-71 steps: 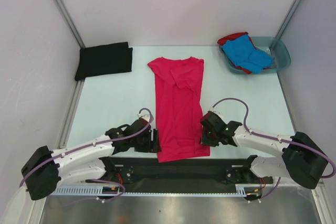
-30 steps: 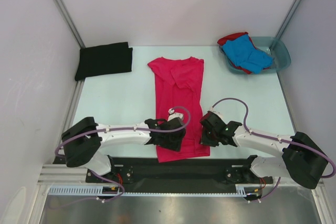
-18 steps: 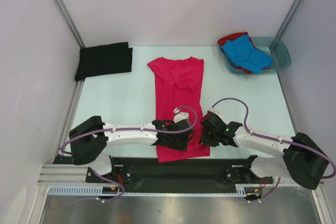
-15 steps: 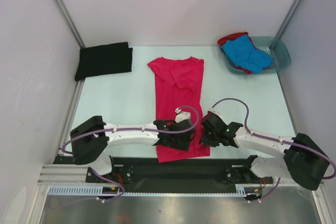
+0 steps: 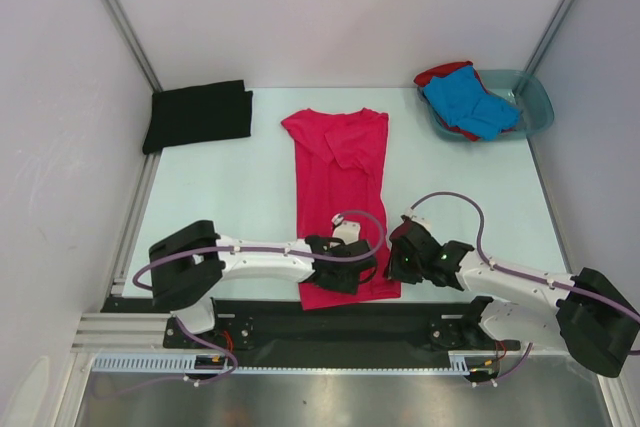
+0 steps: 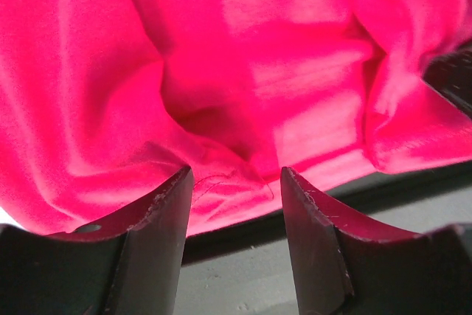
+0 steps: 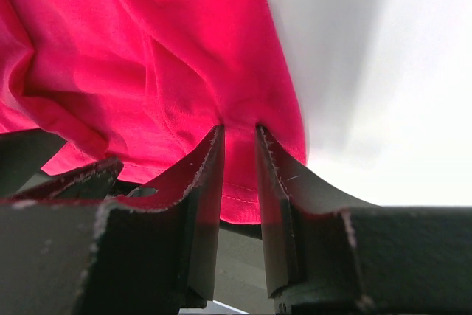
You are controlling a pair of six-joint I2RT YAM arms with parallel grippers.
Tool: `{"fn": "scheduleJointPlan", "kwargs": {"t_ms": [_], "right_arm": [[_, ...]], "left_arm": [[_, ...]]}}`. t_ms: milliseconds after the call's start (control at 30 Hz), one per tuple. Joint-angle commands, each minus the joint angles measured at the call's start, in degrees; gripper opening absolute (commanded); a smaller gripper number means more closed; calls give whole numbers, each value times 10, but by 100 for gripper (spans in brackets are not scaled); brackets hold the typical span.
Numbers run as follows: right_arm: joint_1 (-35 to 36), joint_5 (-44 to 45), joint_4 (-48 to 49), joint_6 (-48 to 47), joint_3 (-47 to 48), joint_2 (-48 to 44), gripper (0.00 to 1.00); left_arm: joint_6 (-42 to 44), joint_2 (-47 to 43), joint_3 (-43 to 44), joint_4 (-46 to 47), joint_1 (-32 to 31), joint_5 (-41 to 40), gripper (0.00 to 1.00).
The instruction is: Fold and stack the t-shirts
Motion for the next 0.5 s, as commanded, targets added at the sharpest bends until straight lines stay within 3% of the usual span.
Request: {"fn": "scheduleJointPlan", "kwargs": {"t_ms": [0, 133, 233, 267, 367, 467], "right_arm": [[2, 29, -73, -16, -22, 5, 29], [3, 27, -70, -22, -24, 5, 29], [3, 25, -66, -26, -25, 6, 29], [3, 25, -65, -26, -26, 7, 29], [3, 24, -61, -25, -28, 9, 29], [2, 23, -59, -23, -31, 10, 29]], "left_arm": [[-24, 16, 30, -21, -8, -31, 57], [-32, 26, 33, -21, -10, -33, 49], [-31, 29, 32, -19, -13, -29, 33], [-30, 29, 32, -17, -14, -29, 22], [-28, 27, 31, -18, -16, -24, 4], [-19, 26, 30, -16, -22, -14, 0]]}}
